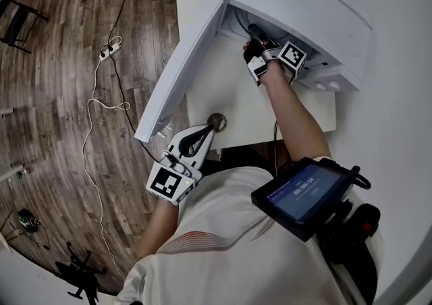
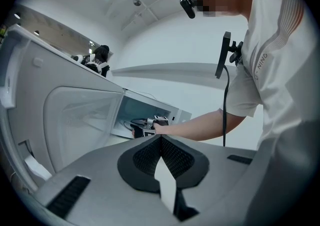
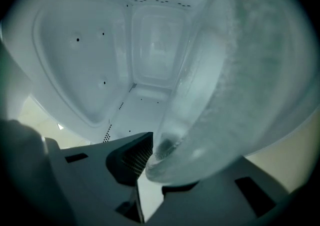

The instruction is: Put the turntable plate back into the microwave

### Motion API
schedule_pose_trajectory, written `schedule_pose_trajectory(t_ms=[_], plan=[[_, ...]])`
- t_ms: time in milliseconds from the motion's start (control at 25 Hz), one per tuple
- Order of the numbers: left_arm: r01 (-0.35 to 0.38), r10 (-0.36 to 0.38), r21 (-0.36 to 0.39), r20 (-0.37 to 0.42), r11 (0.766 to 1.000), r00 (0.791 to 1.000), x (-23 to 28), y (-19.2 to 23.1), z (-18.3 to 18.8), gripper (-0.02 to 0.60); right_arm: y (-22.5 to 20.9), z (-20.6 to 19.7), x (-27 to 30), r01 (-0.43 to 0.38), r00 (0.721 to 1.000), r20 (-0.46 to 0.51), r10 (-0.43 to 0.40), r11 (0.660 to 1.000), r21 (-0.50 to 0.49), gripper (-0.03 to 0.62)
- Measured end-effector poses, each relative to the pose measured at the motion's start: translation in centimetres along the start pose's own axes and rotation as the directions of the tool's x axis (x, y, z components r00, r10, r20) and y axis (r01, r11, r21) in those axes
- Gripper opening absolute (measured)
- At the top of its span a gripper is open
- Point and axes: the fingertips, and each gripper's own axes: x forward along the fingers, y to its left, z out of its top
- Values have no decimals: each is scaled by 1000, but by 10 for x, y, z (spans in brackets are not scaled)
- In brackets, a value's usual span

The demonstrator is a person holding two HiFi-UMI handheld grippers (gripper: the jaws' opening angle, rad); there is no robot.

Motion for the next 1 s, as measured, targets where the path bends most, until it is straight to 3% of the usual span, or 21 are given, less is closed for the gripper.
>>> schedule_pose_trajectory(t_ms=[600,840,1000], plan=[[23,-23,-16,1,1000,1000,-4,0,0,9,5,9,5,98,994,33,-101,991,86,68],[45,-45,-25,5,999,999,-5,-1,1,9,-9,12,-6,96,993,54,-109,973,209,174],[53,-53,-36,5,998,999,-5,0,1,9,-5,8,-9,75,995,38,-87,966,249,196]])
